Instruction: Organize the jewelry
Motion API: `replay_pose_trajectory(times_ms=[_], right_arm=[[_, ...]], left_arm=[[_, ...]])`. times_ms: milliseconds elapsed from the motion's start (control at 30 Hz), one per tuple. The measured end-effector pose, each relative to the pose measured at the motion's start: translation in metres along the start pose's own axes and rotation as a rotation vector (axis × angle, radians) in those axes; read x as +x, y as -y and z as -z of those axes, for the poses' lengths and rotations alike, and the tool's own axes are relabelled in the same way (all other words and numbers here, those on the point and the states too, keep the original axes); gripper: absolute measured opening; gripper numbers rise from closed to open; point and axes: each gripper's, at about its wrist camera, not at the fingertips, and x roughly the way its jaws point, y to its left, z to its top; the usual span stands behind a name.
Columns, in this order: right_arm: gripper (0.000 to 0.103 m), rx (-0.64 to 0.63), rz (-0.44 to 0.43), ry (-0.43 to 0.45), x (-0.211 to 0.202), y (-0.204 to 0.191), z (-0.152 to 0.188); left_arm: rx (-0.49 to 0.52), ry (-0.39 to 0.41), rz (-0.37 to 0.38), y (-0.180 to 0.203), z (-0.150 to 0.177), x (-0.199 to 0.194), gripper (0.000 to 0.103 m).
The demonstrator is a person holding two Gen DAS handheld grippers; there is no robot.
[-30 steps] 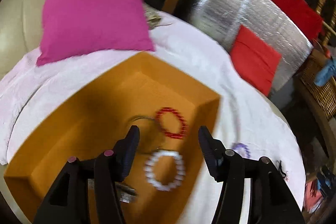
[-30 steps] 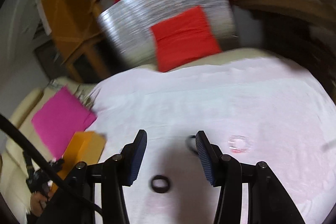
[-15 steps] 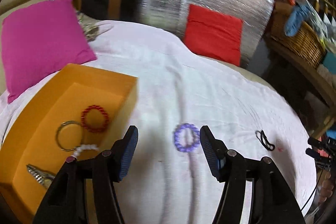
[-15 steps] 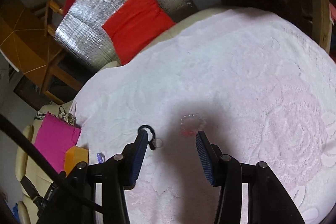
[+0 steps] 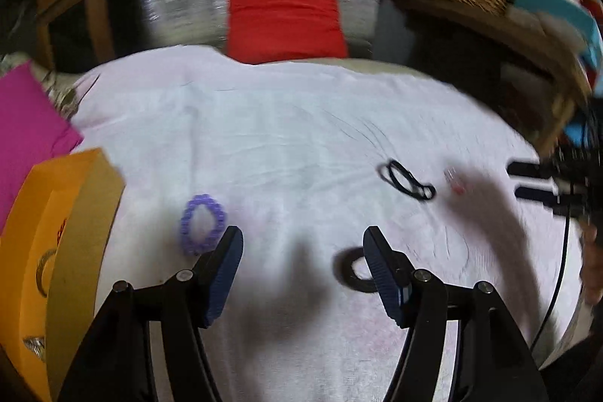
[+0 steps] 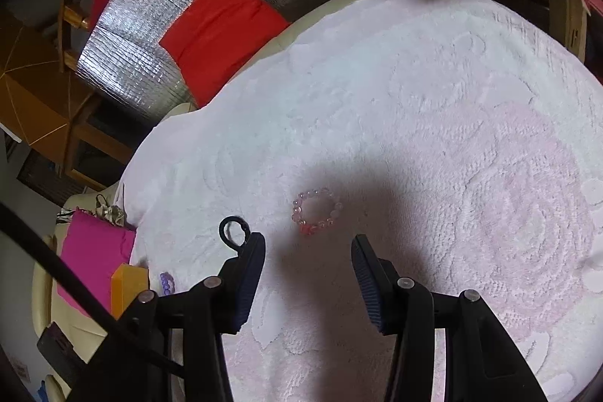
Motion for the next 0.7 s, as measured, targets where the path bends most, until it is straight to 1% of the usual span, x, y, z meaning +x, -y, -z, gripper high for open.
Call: replay_pose_trajectory(times_ms=[100, 200, 700], right_arm=[[0.052, 0.005, -0.001, -0.011, 0.004, 0.000, 0.000], [0.052, 0.007, -0.003, -0.014, 0.006, 0.002, 0.000], [0.052, 0.009, 0.003, -0.025, 0.007, 0.006, -0.002]], left_arm=[[0.058, -0.002, -0.018, 0.013, 0.003, 0.003, 0.071], [0.097, -0.006, -0.025, 0.021, 0.005, 0.006, 0.071], [0.144, -0.041, -0.038, 0.037, 0.009, 0.018, 0.071]])
